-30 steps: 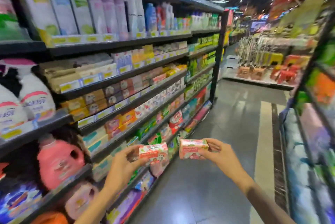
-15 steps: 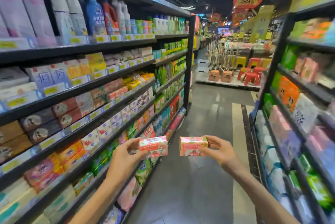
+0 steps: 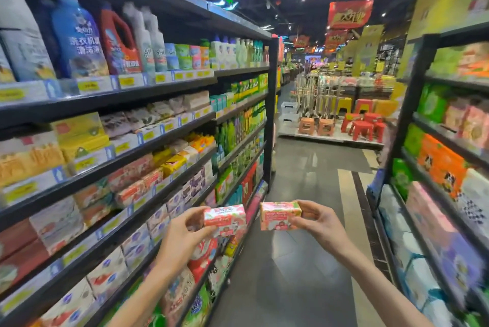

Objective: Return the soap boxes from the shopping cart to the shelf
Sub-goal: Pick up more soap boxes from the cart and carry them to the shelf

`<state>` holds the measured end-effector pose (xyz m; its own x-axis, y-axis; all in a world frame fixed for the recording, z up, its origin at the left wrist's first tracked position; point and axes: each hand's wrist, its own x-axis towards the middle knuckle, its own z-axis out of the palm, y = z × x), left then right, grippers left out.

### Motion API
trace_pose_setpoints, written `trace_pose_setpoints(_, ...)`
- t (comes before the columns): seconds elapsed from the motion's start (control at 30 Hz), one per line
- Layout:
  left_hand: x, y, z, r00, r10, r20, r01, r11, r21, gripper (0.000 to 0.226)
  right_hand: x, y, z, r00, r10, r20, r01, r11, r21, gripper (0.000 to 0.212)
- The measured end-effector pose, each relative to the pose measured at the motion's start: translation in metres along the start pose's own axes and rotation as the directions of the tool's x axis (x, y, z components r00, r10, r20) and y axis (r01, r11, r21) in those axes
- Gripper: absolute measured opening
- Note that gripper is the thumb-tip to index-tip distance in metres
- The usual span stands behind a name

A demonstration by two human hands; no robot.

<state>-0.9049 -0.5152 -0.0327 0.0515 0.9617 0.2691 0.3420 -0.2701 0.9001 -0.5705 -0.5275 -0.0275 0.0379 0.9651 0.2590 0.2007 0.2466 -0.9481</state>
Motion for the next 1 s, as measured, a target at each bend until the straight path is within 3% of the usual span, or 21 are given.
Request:
trace_pose_setpoints(0.2, 0.082, -0.031, -0.004, 0.986, -0.030, -0.166, 0.044, 0.996, 0.083, 0.040, 0.130, 0.042, 0.029, 0.992, -0.038, 0.116, 0.038, 0.999, 0.003, 0.040)
trace_pose_setpoints(0.37, 0.133, -0.049, -0.014, 0.933, -0.116, -0.339, 0.154, 0.984, 0.085, 0.042, 0.239, 0.064, 0.064, 0.941, -0.081, 0.329, 0.089, 0.996, -0.009, 0.041)
trace_pose_setpoints(0.67, 0.156, -0.056, -0.038, 0.727, -0.198, -0.658, 0.342, 0.935, 0.096, 0.040, 0.359, 0.065, 0.153, 0.771, -0.173, 0.613, 0.182, 0.982, 0.047, 0.035)
trace_pose_setpoints(0.8, 0.150, -0.066, -0.064, 0.626, -0.223, -0.747, 0.413, 0.908, 0.075, 0.043, 0.379, 0.061, 0.202, 0.700, -0.188, 0.689, 0.192, 0.979, 0.072, 0.044)
trace_pose_setpoints(1.0, 0.153, -0.083, -0.103, 0.516, -0.229, -0.826, 0.435, 0.900, 0.022, 0.043, 0.393, 0.052, 0.262, 0.670, -0.208, 0.713, 0.232, 0.971, 0.066, 0.056)
